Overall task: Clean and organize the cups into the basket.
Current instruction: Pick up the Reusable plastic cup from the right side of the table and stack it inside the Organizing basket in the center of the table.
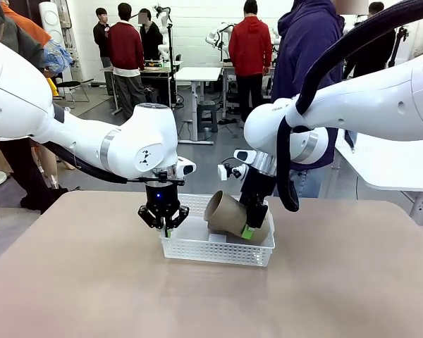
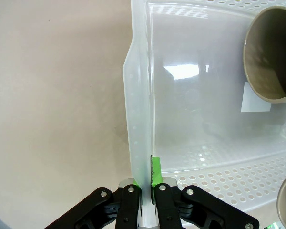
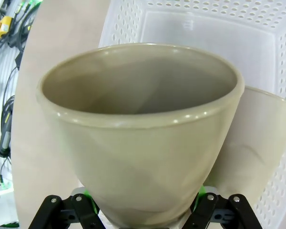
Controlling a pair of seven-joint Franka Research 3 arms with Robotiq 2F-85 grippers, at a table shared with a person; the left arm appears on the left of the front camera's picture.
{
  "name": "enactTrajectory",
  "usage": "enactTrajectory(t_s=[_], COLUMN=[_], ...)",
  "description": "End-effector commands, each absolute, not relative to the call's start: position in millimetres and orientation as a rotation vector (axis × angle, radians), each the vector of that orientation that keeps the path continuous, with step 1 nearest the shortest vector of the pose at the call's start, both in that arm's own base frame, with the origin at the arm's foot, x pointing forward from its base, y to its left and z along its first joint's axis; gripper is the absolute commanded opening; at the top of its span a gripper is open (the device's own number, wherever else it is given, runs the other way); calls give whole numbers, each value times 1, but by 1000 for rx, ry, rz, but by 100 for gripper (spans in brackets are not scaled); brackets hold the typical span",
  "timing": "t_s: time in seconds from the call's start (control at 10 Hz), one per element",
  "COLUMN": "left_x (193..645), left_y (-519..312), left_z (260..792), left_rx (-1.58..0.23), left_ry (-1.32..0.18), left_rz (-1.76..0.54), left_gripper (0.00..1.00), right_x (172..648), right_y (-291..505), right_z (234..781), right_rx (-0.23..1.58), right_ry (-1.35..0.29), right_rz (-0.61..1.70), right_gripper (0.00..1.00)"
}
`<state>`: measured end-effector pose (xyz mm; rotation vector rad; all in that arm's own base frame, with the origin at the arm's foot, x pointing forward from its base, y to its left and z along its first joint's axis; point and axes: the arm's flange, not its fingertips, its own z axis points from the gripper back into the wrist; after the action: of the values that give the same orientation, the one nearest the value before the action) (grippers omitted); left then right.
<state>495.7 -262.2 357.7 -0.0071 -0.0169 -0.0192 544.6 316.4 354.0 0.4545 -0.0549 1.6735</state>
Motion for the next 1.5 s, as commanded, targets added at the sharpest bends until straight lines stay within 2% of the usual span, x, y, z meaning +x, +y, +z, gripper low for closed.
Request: enactTrajectory(t_s=[0.0,0.8,0.9,1.0,1.4], left_x=[497,497,497,497,497], left_y=[-262,-262,-262,-262,-262], left_z=[360,360,360,360,360], left_rx=[-9,-9,-9,-9,-9], left_ry=[-22,-22,-22,-22,-22], left_rz=[-19,-19,-19,-19,-19], left_gripper=[0,0,0,0,0], right_x=[545,546,546,546,546], right_y=[313,311,311,311,311], right_z=[347,347,346,346,346], right_rx=[487,514,516,518,526], right_ry=[-81,-38,-39,-42,-54], right_rz=[1678,1668,1666,1665,1662], right_gripper=[81,81,93,99,100])
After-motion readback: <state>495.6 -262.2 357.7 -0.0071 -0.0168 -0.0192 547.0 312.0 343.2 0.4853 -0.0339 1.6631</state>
